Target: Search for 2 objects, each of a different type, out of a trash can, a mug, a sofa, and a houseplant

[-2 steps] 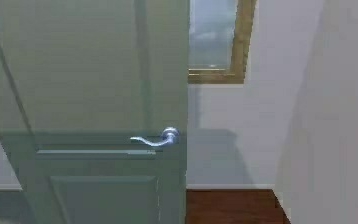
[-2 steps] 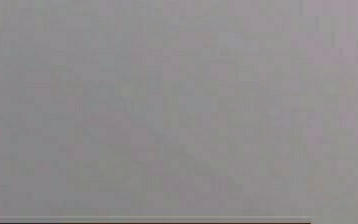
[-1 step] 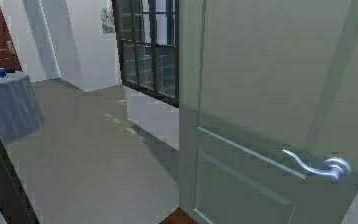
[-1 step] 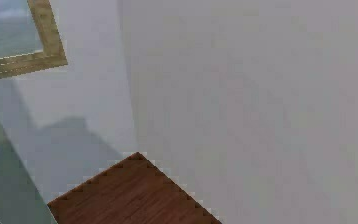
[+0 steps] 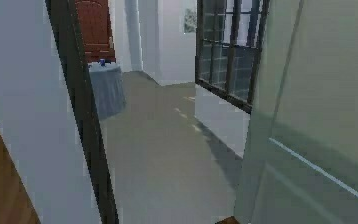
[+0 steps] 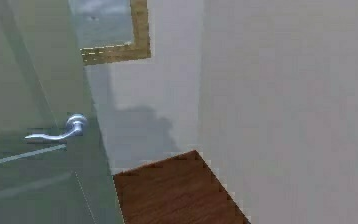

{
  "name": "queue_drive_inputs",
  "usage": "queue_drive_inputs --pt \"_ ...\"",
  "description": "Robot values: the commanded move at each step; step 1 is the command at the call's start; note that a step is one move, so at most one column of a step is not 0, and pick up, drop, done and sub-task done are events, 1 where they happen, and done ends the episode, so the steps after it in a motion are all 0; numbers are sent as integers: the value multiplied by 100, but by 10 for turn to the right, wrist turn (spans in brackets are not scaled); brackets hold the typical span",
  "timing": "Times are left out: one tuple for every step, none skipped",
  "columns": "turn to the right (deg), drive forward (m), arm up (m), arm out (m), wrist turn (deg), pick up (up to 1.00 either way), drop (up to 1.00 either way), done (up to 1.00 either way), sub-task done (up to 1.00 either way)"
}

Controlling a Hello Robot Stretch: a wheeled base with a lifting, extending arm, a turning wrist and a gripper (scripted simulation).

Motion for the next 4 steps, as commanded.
queue_drive_inputs --pt "0 60 0 0 0 0 0 0 0" --pt "-30 0 0 0 0 0 0 0 0" --pt "420 0 0 0 0 0 0 0 0" --pt "0 30 0 0 0 0 0 0 0"
